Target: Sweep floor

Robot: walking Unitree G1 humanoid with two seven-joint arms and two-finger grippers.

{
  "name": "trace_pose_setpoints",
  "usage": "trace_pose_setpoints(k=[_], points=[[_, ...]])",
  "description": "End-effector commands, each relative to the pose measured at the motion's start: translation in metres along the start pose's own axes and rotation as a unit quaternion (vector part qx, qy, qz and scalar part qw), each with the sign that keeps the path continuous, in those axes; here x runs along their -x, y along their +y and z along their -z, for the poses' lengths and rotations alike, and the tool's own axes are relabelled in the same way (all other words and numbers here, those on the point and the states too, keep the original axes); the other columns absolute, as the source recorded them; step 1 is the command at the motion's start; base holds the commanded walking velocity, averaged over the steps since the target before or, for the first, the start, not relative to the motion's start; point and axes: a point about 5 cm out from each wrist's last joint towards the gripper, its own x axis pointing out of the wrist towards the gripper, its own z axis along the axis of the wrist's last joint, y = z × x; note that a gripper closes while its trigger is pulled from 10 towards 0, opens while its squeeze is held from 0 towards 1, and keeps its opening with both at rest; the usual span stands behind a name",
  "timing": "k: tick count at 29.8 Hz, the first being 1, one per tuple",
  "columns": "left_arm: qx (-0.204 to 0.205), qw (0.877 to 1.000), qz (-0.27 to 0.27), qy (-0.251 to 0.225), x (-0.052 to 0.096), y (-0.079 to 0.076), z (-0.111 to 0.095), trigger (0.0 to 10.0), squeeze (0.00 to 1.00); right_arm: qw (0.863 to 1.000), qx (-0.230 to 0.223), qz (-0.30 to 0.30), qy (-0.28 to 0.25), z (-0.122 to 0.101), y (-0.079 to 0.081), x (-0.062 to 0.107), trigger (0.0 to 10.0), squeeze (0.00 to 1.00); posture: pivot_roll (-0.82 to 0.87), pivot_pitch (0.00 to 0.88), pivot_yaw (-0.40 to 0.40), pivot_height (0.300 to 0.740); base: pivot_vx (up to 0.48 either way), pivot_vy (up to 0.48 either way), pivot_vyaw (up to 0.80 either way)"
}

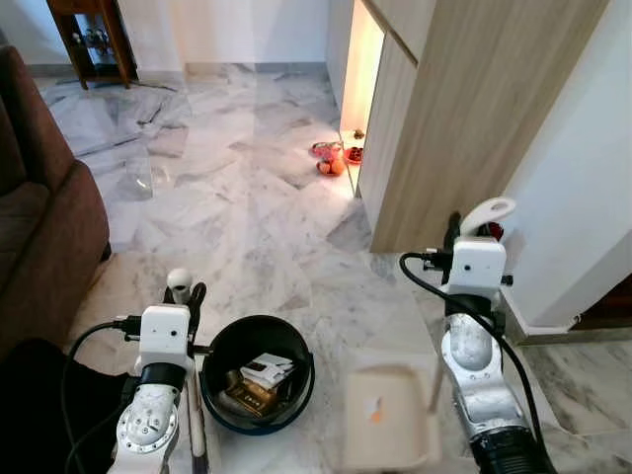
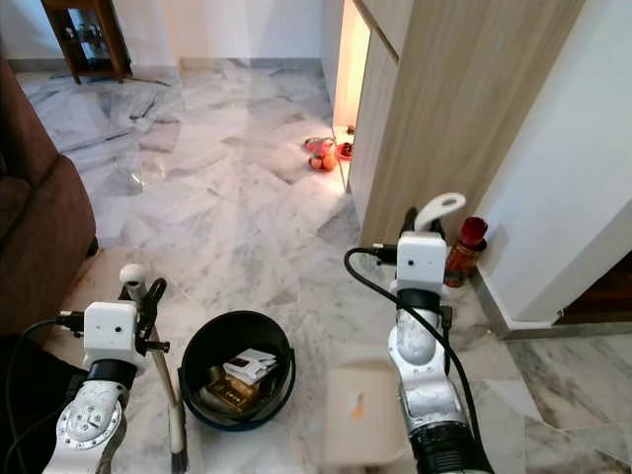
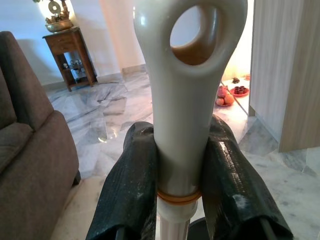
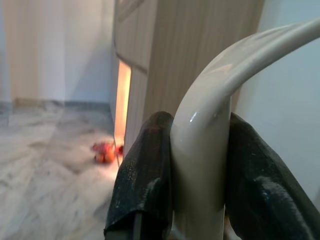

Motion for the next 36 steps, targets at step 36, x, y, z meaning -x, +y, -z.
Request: trace_pose_setpoints(k=[36], points=[[0.016, 0.999, 0.041, -0.007, -0.002, -0.012, -0.003, 10.0, 0.0, 0.996, -0.027, -0.084, 0.013, 0.022, 0.018, 0.004, 10.0, 0.0, 0.15, 0.08, -0.031, 0.74, 0.0, 0.0, 0.0]])
